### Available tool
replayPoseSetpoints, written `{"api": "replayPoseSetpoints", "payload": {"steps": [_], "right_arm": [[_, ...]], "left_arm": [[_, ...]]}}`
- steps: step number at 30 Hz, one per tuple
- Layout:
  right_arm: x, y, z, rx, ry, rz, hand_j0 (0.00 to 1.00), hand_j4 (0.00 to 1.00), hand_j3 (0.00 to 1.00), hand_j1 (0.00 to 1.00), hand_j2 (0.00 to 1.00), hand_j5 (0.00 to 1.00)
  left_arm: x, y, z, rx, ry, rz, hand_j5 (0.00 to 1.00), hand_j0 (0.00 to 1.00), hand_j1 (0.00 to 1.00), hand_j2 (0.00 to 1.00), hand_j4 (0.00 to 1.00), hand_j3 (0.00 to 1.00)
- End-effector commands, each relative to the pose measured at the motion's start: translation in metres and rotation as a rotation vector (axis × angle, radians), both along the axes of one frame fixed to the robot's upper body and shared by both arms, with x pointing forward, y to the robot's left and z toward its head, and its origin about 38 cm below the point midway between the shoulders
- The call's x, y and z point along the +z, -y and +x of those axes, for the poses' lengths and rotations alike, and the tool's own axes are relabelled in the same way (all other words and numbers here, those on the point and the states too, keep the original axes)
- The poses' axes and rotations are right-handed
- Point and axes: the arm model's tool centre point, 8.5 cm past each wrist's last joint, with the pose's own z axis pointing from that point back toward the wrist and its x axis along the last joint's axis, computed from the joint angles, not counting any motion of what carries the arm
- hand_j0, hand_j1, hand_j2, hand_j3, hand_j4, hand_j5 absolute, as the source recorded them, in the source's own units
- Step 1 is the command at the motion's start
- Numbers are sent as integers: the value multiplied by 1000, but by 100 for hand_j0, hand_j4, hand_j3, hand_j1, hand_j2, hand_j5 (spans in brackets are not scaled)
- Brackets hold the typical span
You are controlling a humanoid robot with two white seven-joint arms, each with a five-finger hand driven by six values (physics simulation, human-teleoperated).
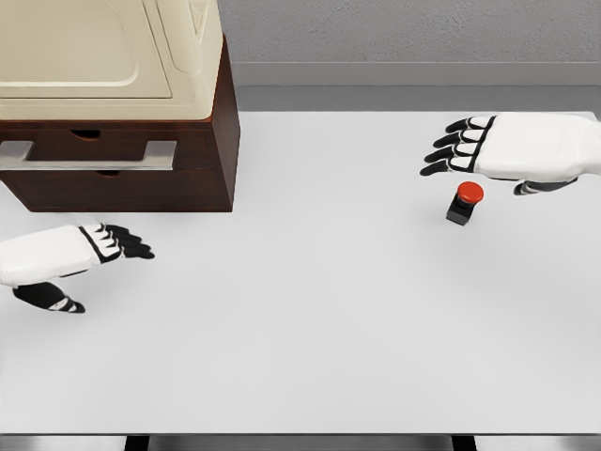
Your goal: Open the cabinet drawer with left arm, and place a switch into the drawer with right arm
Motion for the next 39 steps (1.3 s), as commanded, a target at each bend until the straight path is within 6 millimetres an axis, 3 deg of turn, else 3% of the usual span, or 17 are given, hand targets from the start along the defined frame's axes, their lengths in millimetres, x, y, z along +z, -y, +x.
{"api": "replayPoseSetpoints", "payload": {"steps": [1, 5, 6, 7, 8, 15, 17, 20, 22, 25, 28, 31, 39], "right_arm": [[1, 1, 0, -4, -1, 3, 100, 100, 100, 100, 100, 100], [1, 3, 1, -9, -1, 4, 100, 100, 100, 100, 100, 100], [2, 13, 6, -44, -13, 26, 100, 100, 100, 100, 100, 100], [23, 36, 13, -115, 18, 74, 100, 100, 100, 100, 100, 100], [29, 67, 20, -210, 31, 72, 100, 100, 100, 100, 100, 100], [-32, 31, 16, -112, -116, 9, 100, 100, 100, 100, 100, 100], [-49, 19, 18, -87, -136, -19, 100, 100, 100, 100, 100, 100], [-61, 7, 30, -79, -125, -47, 100, 100, 100, 100, 100, 100], [-64, 9, 37, -95, -131, -46, 100, 100, 100, 100, 100, 100], [-71, 11, 44, -111, -152, -55, 100, 100, 100, 100, 100, 100], [-82, 13, 56, -143, -167, -67, 100, 100, 100, 100, 100, 100], [-87, 17, 66, -172, -170, -76, 100, 100, 100, 100, 100, 100], [-101, 24, 70, -200, -201, -97, 100, 100, 100, 100, 100, 100]], "left_arm": [[-7, 7, -6, -27, -24, 8, 100, 100, 100, 100, 100, 100], [-6, 17, -9, -68, -30, 20, 100, 100, 100, 100, 100, 100], [-1, 17, -7, -68, -27, 9, 100, 100, 100, 100, 100, 100], [2, 16, -8, -53, -58, -22, 100, 100, 100, 100, 100, 100], [9, 17, -9, -42, -94, -77, 100, 100, 100, 100, 100, 100], [32, 10, -5, 81, -253, -358, 100, 100, 100, 100, 100, 100], [52, 12, 2, 52, -272, -389, 100, 100, 100, 100, 100, 100], [76, 17, 4, -52, -337, -348, 100, 100, 100, 100, 100, 100], [96, 18, 9, -74, -281, -327, 100, 100, 100, 100, 100, 100], [105, 18, 12, -79, -253, -323, 91, 91, 91, 91, 91, 91], [120, 15, 18, -60, -204, -337, 92, 92, 92, 92, 92, 92], [118, 8, 28, 60, -228, -345, 100, 100, 100, 100, 100, 100], [112, -7, 45, 303, -249, -229, 100, 100, 100, 100, 100, 100]]}}
